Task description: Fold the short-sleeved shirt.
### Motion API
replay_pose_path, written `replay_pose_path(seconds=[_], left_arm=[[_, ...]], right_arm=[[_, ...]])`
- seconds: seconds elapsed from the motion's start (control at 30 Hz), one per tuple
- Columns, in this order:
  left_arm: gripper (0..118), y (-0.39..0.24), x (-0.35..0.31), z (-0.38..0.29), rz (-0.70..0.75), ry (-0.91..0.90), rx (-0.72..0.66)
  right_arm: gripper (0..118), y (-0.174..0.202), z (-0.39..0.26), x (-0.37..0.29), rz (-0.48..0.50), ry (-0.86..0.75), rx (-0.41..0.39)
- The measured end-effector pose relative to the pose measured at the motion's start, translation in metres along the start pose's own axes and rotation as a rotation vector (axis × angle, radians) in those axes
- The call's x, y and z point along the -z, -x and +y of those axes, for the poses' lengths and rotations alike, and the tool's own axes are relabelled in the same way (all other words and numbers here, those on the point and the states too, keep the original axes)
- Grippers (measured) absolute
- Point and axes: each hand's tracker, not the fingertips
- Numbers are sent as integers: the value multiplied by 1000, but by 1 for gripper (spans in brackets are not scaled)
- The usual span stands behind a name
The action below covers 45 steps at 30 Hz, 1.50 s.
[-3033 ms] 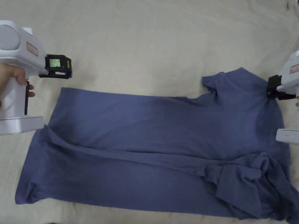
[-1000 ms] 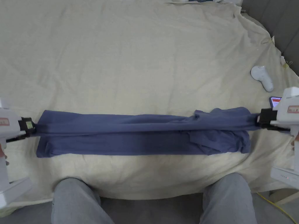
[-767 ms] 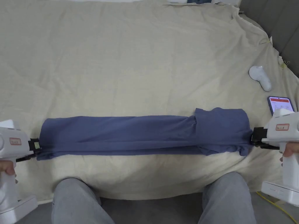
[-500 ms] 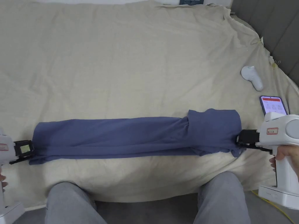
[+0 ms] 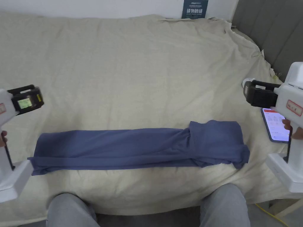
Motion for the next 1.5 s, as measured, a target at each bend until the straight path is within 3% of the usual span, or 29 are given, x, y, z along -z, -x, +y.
replay_pose_path(seconds=[0.17,0.27,0.33,0.37,0.4,0.47,0.5,0.57,1.23,1.4,1.47,1.5], left_arm=[[118,-50,-29,-13,-43,-242,41],[114,-68,-34,-24,-43,-309,107],[104,-75,-35,-28,-60,-307,117],[93,-77,-35,-29,-67,-299,120],[73,-76,-32,-30,-86,-291,114],[33,-76,-29,-33,-100,-270,87],[12,-77,-27,-34,-97,-265,87],[1,-77,-24,-36,-85,-267,83],[0,-69,-27,-42,-92,-219,137],[0,-47,-16,-25,-219,-85,42],[17,-26,-2,-16,-317,23,-61],[39,-16,5,-13,-361,69,-96]], right_arm=[[95,37,-14,-18,10,-170,-13],[95,48,-24,-22,32,-187,29],[94,53,-29,-23,32,-195,51],[93,55,-31,-23,26,-194,55],[89,57,-33,-23,20,-196,57],[63,59,-35,-23,23,-189,45],[35,61,-36,-22,22,-192,41],[4,62,-37,-21,17,-192,35],[0,59,-49,-8,30,-162,59],[0,64,-47,-6,44,-156,46],[0,67,-46,-6,47,-154,37],[0,68,-46,-4,48,-151,34]])
